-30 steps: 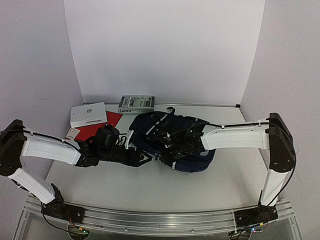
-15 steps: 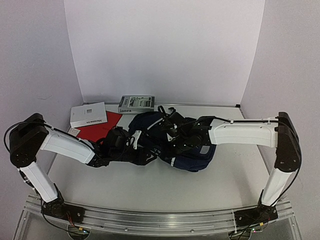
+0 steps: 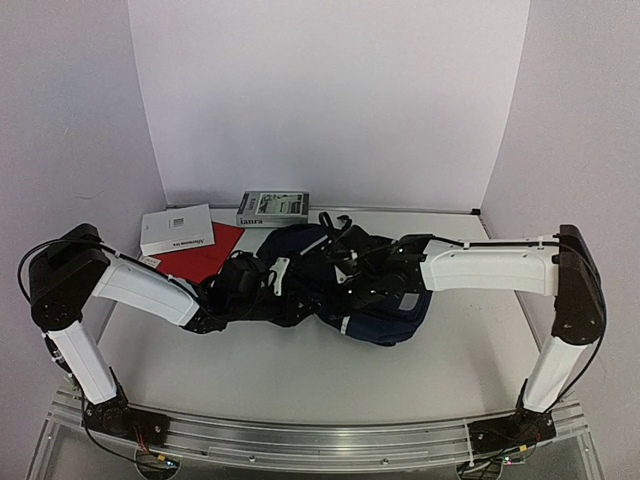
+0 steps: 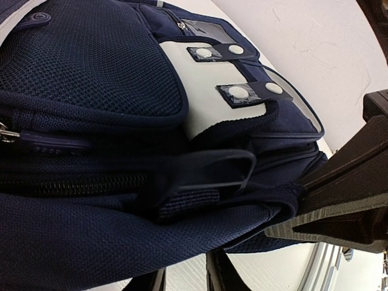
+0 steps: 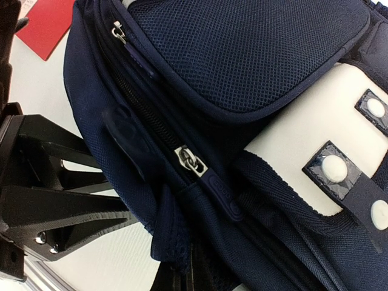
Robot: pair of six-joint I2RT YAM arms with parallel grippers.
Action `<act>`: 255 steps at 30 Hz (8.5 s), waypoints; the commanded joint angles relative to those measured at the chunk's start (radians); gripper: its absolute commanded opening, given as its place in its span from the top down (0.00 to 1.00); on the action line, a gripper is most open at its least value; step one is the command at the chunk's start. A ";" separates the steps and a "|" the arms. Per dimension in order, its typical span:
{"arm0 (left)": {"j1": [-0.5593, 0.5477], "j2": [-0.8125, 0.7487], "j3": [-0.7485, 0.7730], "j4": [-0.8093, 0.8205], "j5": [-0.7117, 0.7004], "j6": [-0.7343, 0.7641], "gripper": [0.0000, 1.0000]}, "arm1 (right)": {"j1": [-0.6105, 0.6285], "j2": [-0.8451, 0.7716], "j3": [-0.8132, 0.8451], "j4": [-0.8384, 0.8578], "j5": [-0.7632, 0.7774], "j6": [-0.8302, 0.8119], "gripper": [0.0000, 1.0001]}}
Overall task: Pack the student bag
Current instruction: Unzip the student bag at the center of the board, then adjust the book at the center of the board.
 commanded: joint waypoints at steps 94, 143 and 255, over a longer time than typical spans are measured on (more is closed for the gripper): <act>0.269 -0.116 0.104 -0.403 -0.349 0.099 1.00 | 0.056 -0.119 -0.291 0.352 0.120 -0.187 1.00; 0.165 -0.296 -0.091 -0.228 -0.025 0.053 1.00 | 0.148 0.183 0.073 0.285 0.432 -0.157 0.98; 0.628 -0.094 0.270 -0.582 -0.070 0.083 0.18 | 0.012 0.123 0.209 0.076 0.291 0.071 0.96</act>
